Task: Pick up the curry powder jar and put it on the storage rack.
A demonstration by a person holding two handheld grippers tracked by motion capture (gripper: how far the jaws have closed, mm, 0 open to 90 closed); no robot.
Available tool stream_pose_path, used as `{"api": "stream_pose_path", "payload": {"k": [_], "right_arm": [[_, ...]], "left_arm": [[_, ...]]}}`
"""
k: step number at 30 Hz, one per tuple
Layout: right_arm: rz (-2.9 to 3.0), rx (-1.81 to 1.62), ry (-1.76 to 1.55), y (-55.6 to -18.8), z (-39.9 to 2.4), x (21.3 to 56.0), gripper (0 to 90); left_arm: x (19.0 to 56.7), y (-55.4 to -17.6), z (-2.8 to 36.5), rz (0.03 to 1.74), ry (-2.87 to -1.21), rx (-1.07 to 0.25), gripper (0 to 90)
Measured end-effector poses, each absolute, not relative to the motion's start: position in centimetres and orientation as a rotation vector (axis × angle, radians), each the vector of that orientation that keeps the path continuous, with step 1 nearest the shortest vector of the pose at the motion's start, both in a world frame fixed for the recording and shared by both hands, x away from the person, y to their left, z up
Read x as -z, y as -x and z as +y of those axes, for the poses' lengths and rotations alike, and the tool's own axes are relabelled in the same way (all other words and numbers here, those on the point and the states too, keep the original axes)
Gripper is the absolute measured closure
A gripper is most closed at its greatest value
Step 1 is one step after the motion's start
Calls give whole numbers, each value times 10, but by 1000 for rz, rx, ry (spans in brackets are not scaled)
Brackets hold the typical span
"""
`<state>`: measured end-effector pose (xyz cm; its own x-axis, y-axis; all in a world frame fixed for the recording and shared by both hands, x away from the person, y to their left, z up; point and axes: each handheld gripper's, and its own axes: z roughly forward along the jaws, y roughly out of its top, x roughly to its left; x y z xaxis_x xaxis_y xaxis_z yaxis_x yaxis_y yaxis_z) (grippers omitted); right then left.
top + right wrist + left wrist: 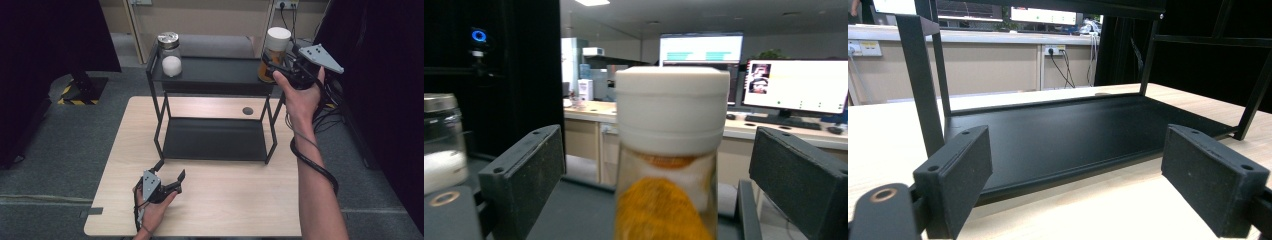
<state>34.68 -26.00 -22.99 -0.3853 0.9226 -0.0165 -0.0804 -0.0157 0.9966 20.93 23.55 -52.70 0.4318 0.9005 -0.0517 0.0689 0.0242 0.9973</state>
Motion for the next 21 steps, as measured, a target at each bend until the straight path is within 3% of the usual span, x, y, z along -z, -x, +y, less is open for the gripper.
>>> {"api": "stream_pose_path", "payload": {"k": [21], "right_arm": [[1505,-1578,-895,-280,-283,277,76]], "left_arm": [[527,-209,234,935,-1403,-820,122]]}}
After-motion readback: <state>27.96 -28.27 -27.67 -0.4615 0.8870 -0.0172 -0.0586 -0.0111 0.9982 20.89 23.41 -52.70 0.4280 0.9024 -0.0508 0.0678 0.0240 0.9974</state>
